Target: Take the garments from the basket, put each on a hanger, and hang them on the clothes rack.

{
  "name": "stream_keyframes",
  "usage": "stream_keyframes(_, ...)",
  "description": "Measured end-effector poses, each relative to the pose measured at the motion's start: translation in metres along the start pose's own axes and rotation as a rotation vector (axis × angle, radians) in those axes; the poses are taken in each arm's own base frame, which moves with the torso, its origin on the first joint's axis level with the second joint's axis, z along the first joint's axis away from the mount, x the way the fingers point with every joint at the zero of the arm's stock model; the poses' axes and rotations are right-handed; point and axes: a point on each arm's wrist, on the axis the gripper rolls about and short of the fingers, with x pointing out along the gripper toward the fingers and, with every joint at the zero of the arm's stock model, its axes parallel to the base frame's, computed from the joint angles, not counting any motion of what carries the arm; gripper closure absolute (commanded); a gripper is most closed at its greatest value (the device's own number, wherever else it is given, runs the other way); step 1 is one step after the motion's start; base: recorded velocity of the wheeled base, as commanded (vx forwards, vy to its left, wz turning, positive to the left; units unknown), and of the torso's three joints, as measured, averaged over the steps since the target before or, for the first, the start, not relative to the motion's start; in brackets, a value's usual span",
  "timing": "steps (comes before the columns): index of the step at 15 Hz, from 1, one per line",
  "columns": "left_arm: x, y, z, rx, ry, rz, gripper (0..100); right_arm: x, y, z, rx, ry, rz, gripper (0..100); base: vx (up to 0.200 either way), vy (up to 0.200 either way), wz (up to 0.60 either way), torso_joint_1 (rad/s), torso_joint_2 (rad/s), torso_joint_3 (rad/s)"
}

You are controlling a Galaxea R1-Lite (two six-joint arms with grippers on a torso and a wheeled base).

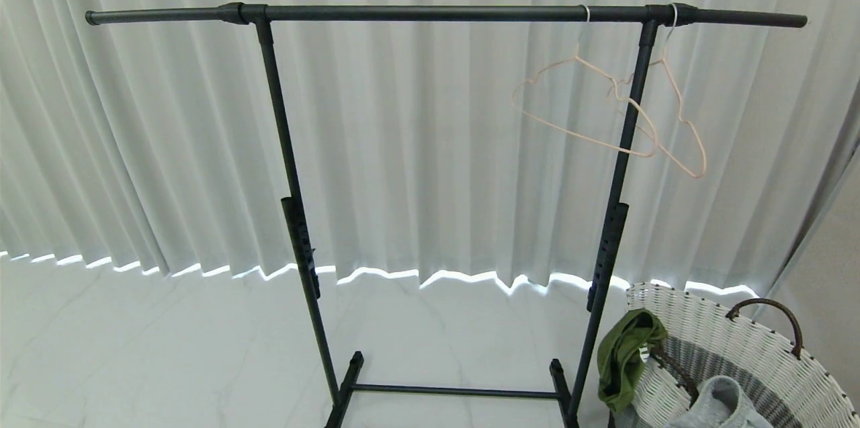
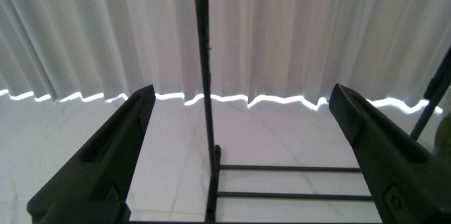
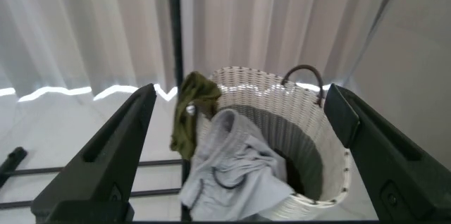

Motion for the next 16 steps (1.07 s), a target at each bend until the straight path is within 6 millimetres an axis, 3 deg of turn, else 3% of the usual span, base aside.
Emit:
stream_keyframes(7,0.0000,0.0000,0.0001,0.001,-0.001,-0.001,0,0.0000,0.0000,0.0000,0.015,0.000,-0.001,0,0.000,0.000,0.00,0.000,0.00,0.000)
stream_keyframes(12,0.0000,0.0000,0.0000,0.001,0.000,0.000,0,0.0000,0.0000,0.0000,0.017,0.000,0.000,0,0.200,0.000,0.00,0.000,0.00,0.000)
stream_keyframes(16,0.0000,0.0001,0.0000,-0.014,0.000,0.001,0,0.0000,0.0000,0.0000,0.025,0.000,-0.001,0,0.000,0.000,0.00,0.000,0.00,0.000)
